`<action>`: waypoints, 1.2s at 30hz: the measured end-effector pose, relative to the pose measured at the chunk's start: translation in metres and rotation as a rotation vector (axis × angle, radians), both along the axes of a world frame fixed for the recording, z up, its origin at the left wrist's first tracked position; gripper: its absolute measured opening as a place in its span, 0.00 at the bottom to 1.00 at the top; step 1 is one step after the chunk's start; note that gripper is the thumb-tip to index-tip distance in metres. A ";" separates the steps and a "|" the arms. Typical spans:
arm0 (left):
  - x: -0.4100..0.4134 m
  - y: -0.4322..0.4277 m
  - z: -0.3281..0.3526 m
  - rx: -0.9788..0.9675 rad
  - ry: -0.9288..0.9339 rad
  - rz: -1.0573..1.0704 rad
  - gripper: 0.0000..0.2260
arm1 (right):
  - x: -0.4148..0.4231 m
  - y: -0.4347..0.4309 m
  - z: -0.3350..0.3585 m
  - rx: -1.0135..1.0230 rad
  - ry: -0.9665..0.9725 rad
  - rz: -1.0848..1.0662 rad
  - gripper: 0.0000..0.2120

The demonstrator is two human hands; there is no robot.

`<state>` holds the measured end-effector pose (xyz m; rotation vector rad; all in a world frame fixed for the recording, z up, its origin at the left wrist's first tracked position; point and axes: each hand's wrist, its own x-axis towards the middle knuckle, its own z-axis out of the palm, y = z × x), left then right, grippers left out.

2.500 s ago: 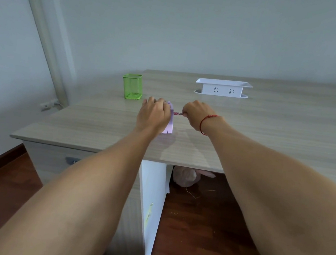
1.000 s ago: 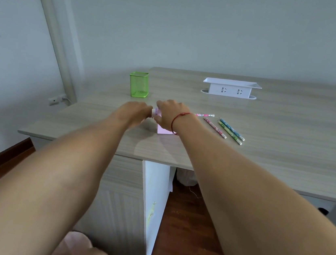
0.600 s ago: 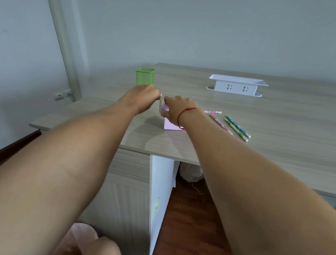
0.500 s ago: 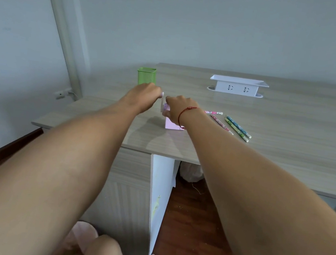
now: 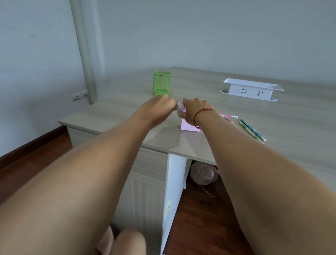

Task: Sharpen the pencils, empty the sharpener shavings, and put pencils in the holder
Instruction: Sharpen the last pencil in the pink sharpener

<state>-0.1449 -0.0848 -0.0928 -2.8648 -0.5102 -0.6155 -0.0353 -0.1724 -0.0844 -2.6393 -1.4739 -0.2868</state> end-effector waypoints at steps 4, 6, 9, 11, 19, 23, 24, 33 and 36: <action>-0.006 -0.009 -0.001 0.041 0.045 0.035 0.09 | 0.001 0.003 0.000 -0.003 -0.005 0.005 0.18; -0.009 -0.017 -0.001 0.012 0.091 0.029 0.09 | 0.002 0.003 0.000 -0.006 0.007 0.009 0.17; -0.013 -0.026 -0.008 -0.104 0.112 0.043 0.09 | 0.004 0.004 -0.001 -0.015 0.005 0.019 0.17; -0.013 -0.025 -0.009 -0.116 0.087 0.044 0.10 | 0.006 0.005 -0.003 -0.004 -0.008 0.025 0.17; 0.008 -0.005 -0.034 0.083 0.320 0.042 0.10 | 0.011 0.008 -0.010 0.040 -0.014 0.065 0.18; 0.023 0.017 -0.040 0.079 0.345 0.018 0.13 | 0.013 0.007 -0.014 0.072 -0.004 0.071 0.18; 0.027 0.020 -0.040 0.063 0.347 0.022 0.14 | 0.013 0.007 -0.015 0.074 -0.007 0.070 0.18; 0.049 0.049 -0.004 0.107 0.286 0.035 0.11 | 0.016 0.013 -0.019 0.090 -0.026 0.038 0.18; 0.052 0.053 0.001 0.170 0.258 0.011 0.10 | 0.014 0.014 -0.015 0.067 0.005 0.012 0.19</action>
